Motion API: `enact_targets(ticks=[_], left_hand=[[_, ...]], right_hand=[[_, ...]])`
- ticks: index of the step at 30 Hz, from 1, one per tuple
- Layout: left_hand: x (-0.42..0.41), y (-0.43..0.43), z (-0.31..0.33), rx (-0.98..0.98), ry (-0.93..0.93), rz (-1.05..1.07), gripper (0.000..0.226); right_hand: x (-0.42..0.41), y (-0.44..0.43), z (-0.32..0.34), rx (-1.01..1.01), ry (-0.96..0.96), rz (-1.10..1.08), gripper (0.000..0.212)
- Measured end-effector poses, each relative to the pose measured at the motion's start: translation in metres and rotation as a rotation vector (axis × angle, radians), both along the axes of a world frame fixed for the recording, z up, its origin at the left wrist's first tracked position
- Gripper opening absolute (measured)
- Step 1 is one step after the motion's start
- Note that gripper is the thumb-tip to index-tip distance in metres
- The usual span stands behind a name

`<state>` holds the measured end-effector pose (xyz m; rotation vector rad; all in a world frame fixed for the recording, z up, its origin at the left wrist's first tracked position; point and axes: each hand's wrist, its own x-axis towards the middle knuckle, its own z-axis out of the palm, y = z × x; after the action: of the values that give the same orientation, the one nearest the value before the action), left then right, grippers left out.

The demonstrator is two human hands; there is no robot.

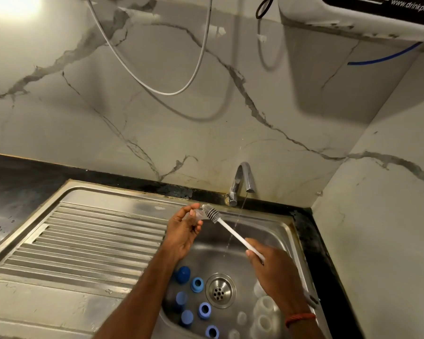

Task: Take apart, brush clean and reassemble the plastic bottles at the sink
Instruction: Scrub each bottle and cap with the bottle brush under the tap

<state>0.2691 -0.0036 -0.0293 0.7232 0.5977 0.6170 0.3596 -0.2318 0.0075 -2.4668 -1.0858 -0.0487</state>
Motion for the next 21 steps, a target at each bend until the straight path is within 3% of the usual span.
enact_targets(ticks=[6,11,13,14,17,18,19,20,21], left_hand=[[-0.006,0.005,-0.007,0.061,0.034,0.028,0.019],[-0.007,-0.001,-0.011,0.189,0.077,-0.048,0.031],[-0.004,-0.001,-0.012,0.164,0.061,-0.039,0.024],[-0.002,0.0,-0.012,0.14,0.042,-0.032,0.021],[-0.002,0.004,-0.011,0.191,0.053,-0.052,0.018],[-0.004,0.004,-0.013,0.222,0.064,-0.068,0.019],[-0.006,0.004,-0.015,0.242,0.076,-0.081,0.02],[-0.008,0.004,-0.017,0.258,0.095,-0.086,0.02],[-0.009,0.004,-0.02,0.279,0.12,-0.085,0.021]], right_hand=[[0.003,-0.002,0.002,-0.074,-0.251,0.003,0.034],[0.01,-0.003,0.007,-0.062,-0.511,0.105,0.023],[0.006,-0.003,0.009,-0.062,-0.44,0.111,0.019],[0.004,-0.001,0.011,-0.05,-0.311,0.116,0.017],[0.006,0.003,0.011,-0.054,0.373,0.179,0.026],[0.008,0.002,0.011,-0.055,0.459,0.198,0.028],[0.01,0.001,0.011,-0.063,0.439,0.22,0.028],[0.012,-0.002,0.008,-0.08,0.294,0.23,0.024],[0.016,-0.004,0.005,-0.089,0.032,0.196,0.02]])
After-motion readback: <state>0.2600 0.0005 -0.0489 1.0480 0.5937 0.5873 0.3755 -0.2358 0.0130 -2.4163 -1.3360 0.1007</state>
